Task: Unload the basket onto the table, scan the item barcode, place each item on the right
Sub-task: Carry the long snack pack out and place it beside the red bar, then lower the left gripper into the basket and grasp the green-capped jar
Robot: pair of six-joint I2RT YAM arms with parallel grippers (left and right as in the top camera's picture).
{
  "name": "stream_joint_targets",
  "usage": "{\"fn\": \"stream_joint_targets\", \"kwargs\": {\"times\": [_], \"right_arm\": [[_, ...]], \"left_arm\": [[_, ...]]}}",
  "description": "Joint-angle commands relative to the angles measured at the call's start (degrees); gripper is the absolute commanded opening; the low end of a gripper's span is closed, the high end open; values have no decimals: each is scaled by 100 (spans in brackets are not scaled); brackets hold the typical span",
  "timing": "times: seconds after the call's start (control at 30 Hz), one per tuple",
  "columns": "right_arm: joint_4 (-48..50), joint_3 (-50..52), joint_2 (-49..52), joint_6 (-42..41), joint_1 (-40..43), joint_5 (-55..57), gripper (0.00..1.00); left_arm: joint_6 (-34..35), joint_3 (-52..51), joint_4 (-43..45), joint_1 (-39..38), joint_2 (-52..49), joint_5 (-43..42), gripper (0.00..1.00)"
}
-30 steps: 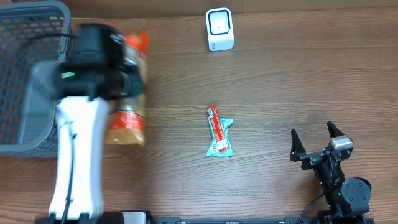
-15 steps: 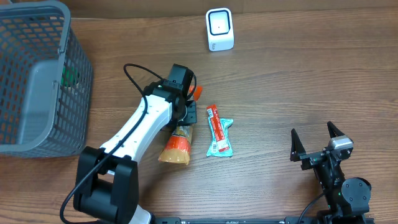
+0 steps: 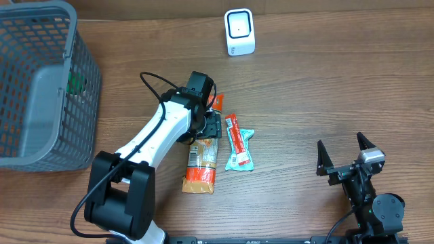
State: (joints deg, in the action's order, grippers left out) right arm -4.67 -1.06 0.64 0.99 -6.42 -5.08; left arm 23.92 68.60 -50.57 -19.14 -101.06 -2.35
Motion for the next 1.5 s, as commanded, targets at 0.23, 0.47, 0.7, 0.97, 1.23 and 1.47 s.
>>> {"fn": "stream_joint_targets", "kwargs": {"times": [0.23, 0.47, 0.7, 0.97, 1.23, 1.47], "right_arm": [[24, 61, -42, -50, -11, 48, 100], [24, 61, -42, -50, -11, 48, 100], [24, 61, -42, -50, -11, 48, 100], [24, 61, -42, -50, -11, 48, 100], [24, 61, -42, -50, -11, 48, 100], [24, 61, -42, -50, -11, 48, 100]], "left_arm": [[-599, 2765, -1550, 85, -7, 728, 78], [-702, 5678, -2485, 1080, -7, 1838, 93], [-409, 6717, -2441, 3314, -9, 903, 92], [-304, 6603, -2524, 5147, -695, -365, 90], [-1274, 6603, -2549, 5250, -1943, -608, 91], [-1757, 6603, -2378, 5246, -2848, -673, 93]]}}
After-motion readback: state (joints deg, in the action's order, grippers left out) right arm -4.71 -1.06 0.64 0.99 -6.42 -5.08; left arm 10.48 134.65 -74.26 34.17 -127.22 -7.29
